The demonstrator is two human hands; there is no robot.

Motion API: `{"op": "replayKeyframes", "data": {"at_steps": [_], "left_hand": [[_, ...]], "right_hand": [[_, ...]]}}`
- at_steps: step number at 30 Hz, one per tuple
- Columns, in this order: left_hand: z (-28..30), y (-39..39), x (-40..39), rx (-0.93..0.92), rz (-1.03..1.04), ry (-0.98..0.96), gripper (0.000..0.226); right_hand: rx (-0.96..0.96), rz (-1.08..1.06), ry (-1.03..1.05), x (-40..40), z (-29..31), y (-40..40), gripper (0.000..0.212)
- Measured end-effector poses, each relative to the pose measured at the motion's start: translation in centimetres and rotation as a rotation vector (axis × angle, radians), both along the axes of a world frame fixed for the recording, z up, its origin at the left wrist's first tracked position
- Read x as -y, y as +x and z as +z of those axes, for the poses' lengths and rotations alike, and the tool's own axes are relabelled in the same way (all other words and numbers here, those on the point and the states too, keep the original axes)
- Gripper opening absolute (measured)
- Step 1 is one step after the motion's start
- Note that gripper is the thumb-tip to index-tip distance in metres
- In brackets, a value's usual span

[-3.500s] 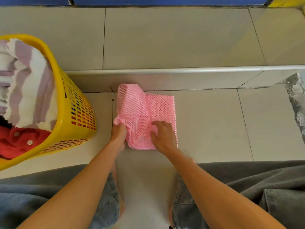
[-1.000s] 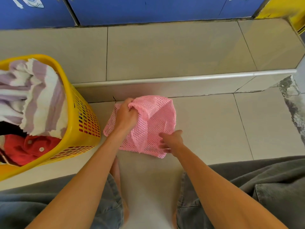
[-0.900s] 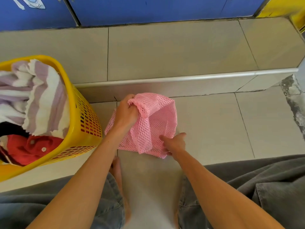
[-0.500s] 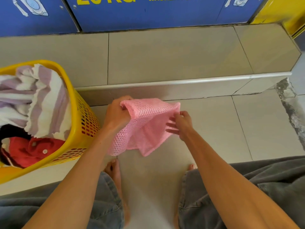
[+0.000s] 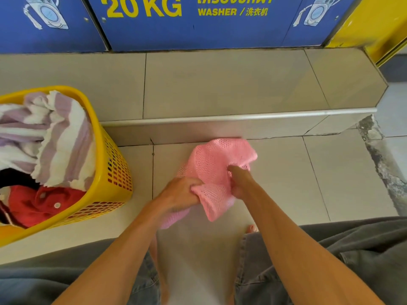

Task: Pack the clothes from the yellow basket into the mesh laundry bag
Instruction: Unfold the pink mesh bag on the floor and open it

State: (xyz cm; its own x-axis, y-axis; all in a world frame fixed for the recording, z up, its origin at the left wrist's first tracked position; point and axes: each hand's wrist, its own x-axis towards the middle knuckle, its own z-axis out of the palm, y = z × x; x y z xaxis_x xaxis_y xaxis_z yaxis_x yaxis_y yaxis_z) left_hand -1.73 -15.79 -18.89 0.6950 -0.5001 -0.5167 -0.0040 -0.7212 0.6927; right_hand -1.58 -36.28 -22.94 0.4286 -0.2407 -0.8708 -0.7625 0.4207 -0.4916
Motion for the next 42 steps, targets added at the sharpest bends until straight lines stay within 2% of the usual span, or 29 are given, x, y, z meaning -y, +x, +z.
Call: {"op": "replayKeyframes", "data": {"at_steps": [2,4,7,9,11,12,13,14,15,17,19,21,24,27,30,33,37,40,42], "left_hand": [[-0.6,-0.3,0.7,-0.235,-0.063,0.005,0.050],[-0.8,0.2,0.7,-0.484,-0.161,0.050,0.072],[-1.1,1.7,-0.9,-0.823,-0.203,0.008,0.071],[-2.0,2.5,-2.2,-0.908,-0.092,-0.072,0.058],[-3.3,2.9,-2.6,-0.790,0.227,-0.142,0.044],[-4.3,3.0,-2.7,-0.623,0.440,-0.108,0.041],[-5.2,2.9,-2.7,-0.415,0.619,-0.010,0.043],[-5.9,2.8,-2.7,-0.241,0.711,0.114,0.049],[-6.6,2.5,-2.8,-0.160,0.713,0.205,0.054],[-7.7,1.7,-2.7,-0.238,0.642,0.185,0.054],[-8.0,1.0,-2.3,-0.343,0.664,0.052,0.039],[-8.0,0.8,-1.7,-0.366,0.695,-0.028,0.025],[-7.5,1.4,-0.8,-0.511,0.707,-0.162,0.018],[-6.8,1.9,-0.6,-0.544,0.710,-0.184,0.015],[-6.5,2.3,-1.6,-0.428,0.887,-0.188,0.011],[-6.5,2.7,-3.5,-0.237,1.035,-0.175,0.006],[-6.7,3.1,-5.1,-0.095,1.154,-0.143,0.010],[-6.4,3.0,-5.3,0.025,1.187,-0.073,0.012],[-6.3,2.7,-5.4,0.116,1.189,-0.065,0.011]], "right_hand": [[-0.019,-0.012,0.252,-0.6,-0.4,-1.6,0.024],[-0.011,0.024,0.362,-0.5,-0.7,-2.3,0.034],[0.017,0.110,0.477,0.2,-0.2,-2.3,0.042],[0.059,0.147,0.509,0.6,0.1,-2.1,0.040],[0.078,0.173,0.492,0.8,0.2,-2.0,0.035],[0.081,0.181,0.498,0.8,0.1,-2.0,0.031],[0.081,0.189,0.516,0.8,0.0,-2.1,0.026],[0.077,0.205,0.536,0.8,0.0,-2.3,0.022],[0.069,0.234,0.545,0.7,-0.1,-2.5,0.019],[0.055,0.308,0.537,0.4,-0.5,-2.9,0.018],[0.027,0.375,0.526,-0.1,-0.8,-3.3,0.016],[-0.011,0.439,0.518,-0.6,-0.9,-3.4,0.014],[-0.048,0.510,0.447,-1.4,-1.1,-3.4,0.018],[-0.020,0.416,0.341,-1.9,-1.4,-3.1,0.021],[-0.007,0.278,0.203,-1.2,-1.4,-3.1,0.034],[-0.020,0.138,0.030,0.5,-0.6,-2.8,0.027],[0.037,-0.156,-0.192,3.7,1.0,-2.0,0.017],[0.099,-0.286,-0.482,5.5,2.2,-1.6,0.019],[0.156,-0.322,-0.727,6.2,3.0,-1.3,0.013]]}}
